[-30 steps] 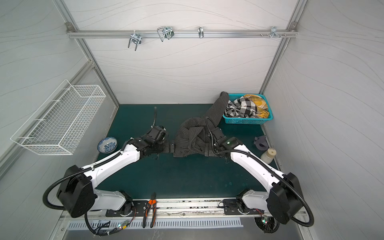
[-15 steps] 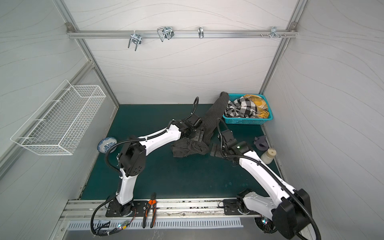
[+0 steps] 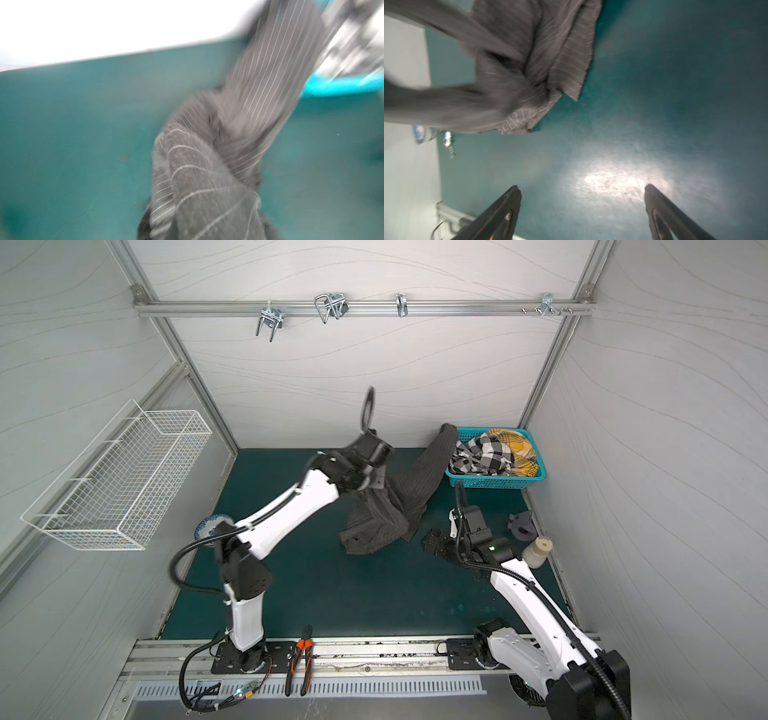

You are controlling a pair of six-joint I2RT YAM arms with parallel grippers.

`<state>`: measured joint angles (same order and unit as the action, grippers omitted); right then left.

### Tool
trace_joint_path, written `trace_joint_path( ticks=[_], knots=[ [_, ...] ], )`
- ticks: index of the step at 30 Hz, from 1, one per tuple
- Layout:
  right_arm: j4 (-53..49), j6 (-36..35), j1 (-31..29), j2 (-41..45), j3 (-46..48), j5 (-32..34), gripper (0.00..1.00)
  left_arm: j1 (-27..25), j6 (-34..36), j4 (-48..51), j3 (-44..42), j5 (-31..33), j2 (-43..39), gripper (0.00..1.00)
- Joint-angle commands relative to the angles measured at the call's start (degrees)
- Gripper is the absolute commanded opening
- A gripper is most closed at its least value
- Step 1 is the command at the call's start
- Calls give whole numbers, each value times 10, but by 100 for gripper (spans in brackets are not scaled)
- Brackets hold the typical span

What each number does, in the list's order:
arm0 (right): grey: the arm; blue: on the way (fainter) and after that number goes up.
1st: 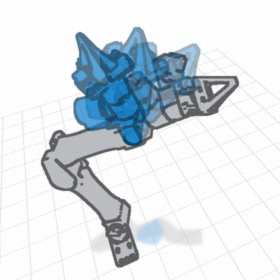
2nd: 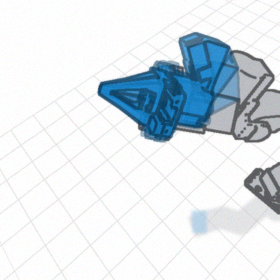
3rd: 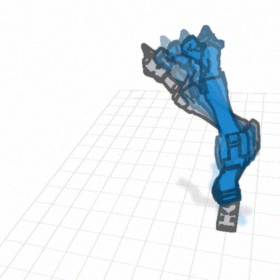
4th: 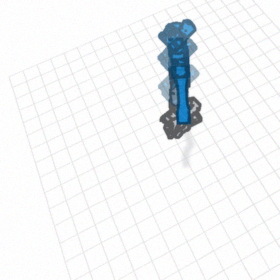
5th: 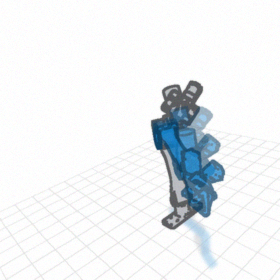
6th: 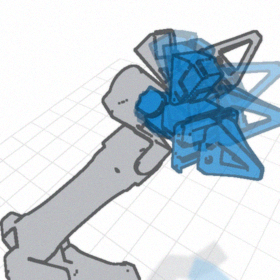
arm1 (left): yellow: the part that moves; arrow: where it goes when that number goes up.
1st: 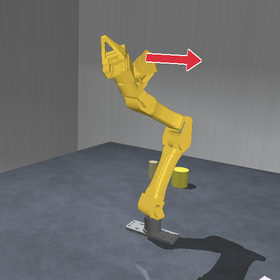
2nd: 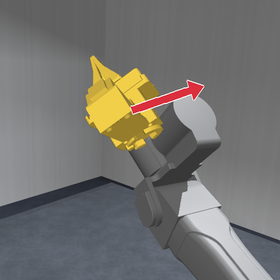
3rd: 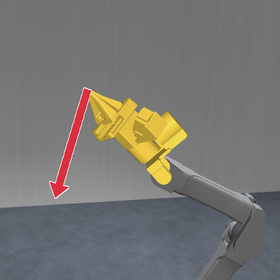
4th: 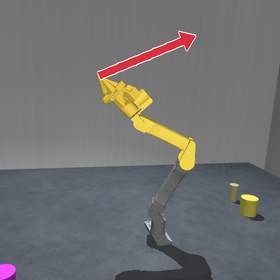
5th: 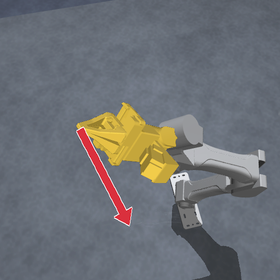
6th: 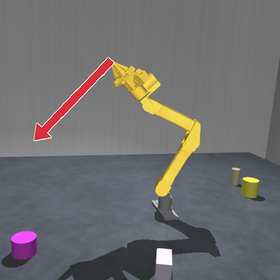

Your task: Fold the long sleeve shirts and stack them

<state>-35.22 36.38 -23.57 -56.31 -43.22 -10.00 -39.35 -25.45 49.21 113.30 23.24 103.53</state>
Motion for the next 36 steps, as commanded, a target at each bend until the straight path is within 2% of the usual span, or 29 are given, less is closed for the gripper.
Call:
trace_joint_path(
  ticks=[1, 4, 7, 9, 11, 15, 18, 20, 26, 29, 36],
  knots=[
    [53, 5, -31, -18, -22, -58, 93, 91, -70, -10, -105, -66, -123, 0],
    [70, 14, -86, -46, -43, -43, 92, 175, -78, -61, -263, -139, -233, 0],
    [102, 38, -135, -81, -54, -32, 89, 276, -82, -71, -393, -177, -324, 0],
    [134, 53, -163, -115, -59, -36, 87, 346, -85, -70, -449, -198, -368, 0],
    [157, 62, -192, -163, -75, -30, 81, 388, -85, -72, -487, -237, -392, 0],
    [186, 64, -243, -277, -132, -18, 67, 394, -97, -59, -508, -248, -413, 0],
    [189, 67, -276, -352, -176, -13, 62, 394, -117, -66, -499, -259, -427, 0],
    [198, 72, -289, -389, -191, -12, 64, 394, -129, -60, -473, -277, -425, 0],
    [217, 69, -299, -427, -198, -11, 82, 393, -169, -63, -401, -327, -423, 0],
    [228, 50, -301, -447, -208, -31, 81, 393, -184, -65, -373, -356, -416, 0],
    [214, 7, -300, -483, -277, -2, 74, 389, -191, -67, -331, -386, -414, 0]
  ],
)
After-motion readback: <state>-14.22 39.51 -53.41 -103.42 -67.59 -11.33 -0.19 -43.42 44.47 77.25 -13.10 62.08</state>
